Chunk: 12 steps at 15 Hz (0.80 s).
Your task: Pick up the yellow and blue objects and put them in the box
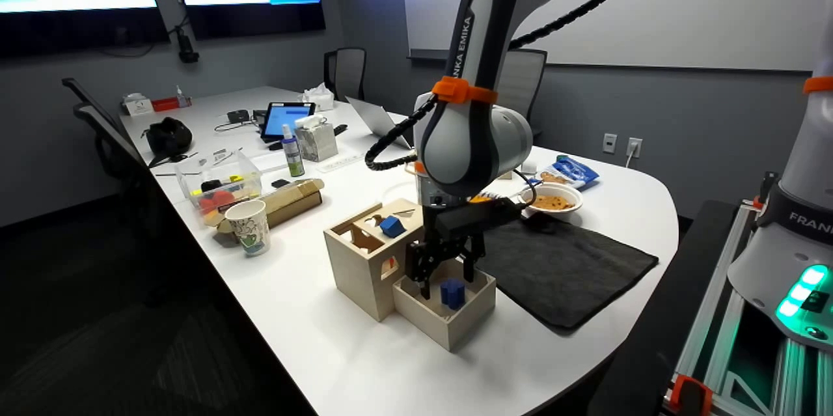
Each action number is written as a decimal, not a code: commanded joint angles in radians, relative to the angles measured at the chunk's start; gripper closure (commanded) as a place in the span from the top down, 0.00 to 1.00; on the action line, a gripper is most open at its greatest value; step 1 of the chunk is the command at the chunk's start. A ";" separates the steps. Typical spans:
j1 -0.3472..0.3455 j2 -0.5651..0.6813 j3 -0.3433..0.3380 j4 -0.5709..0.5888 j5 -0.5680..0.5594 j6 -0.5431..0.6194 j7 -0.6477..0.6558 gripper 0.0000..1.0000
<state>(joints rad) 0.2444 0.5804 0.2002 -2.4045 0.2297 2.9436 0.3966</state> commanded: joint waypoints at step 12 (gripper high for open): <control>0.024 0.063 -0.023 0.062 0.019 0.014 0.000 0.16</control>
<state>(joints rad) 0.2491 0.6256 0.1892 -2.3591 0.2297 2.9439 0.3983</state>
